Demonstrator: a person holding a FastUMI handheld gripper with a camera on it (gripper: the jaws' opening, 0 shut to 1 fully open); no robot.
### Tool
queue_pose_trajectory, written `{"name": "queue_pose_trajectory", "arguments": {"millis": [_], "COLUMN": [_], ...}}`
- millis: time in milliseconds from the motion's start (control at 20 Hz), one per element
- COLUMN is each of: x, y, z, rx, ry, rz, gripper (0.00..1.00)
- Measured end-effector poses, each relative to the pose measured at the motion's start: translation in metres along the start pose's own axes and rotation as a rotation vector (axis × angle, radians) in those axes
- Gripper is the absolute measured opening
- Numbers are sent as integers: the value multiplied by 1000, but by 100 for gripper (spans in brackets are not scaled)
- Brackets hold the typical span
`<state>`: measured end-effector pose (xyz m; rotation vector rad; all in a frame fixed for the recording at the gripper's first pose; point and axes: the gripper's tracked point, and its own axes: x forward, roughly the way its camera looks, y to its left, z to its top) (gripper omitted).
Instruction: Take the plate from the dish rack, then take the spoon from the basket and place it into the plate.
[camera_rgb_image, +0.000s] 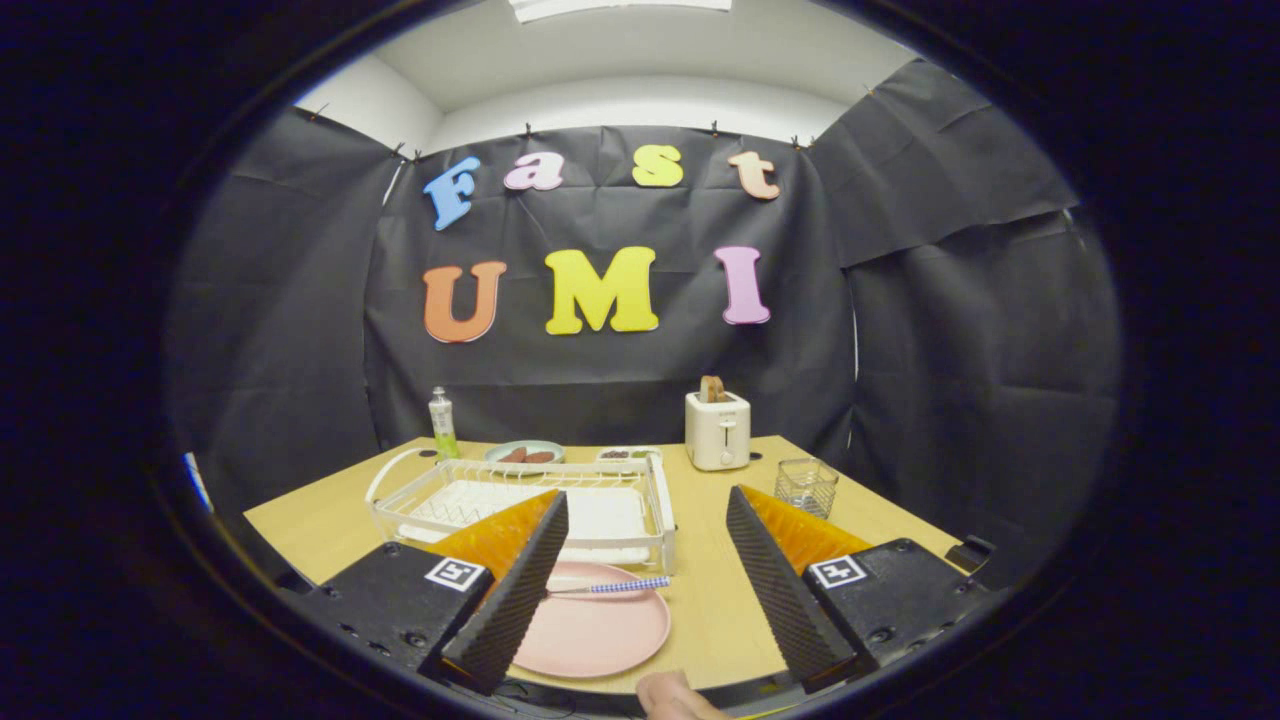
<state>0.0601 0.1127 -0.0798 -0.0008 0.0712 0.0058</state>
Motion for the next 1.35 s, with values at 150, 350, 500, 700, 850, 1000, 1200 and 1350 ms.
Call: {"name": "queue_pose_trajectory", "arguments": {"millis": [150, 350, 500, 700, 850, 1000, 1200, 1350], "x": [-26, -57, -78, -96, -99, -97, -96, -95], "y": [-2, -17, -15, -25, -25, -32, -33, -40], "z": [23, 49, 61, 76, 73, 69, 63, 61], "rx": [12, 7, 22, 1, -22, -25, 2, 0], "ry": [-7, -32, -45, -102, -105, -96, -86, -84], "rz": [28, 1, 32, 12, 28, 27, 58, 46], "gripper": [100, 100, 100, 100, 100, 100, 100, 100]}}
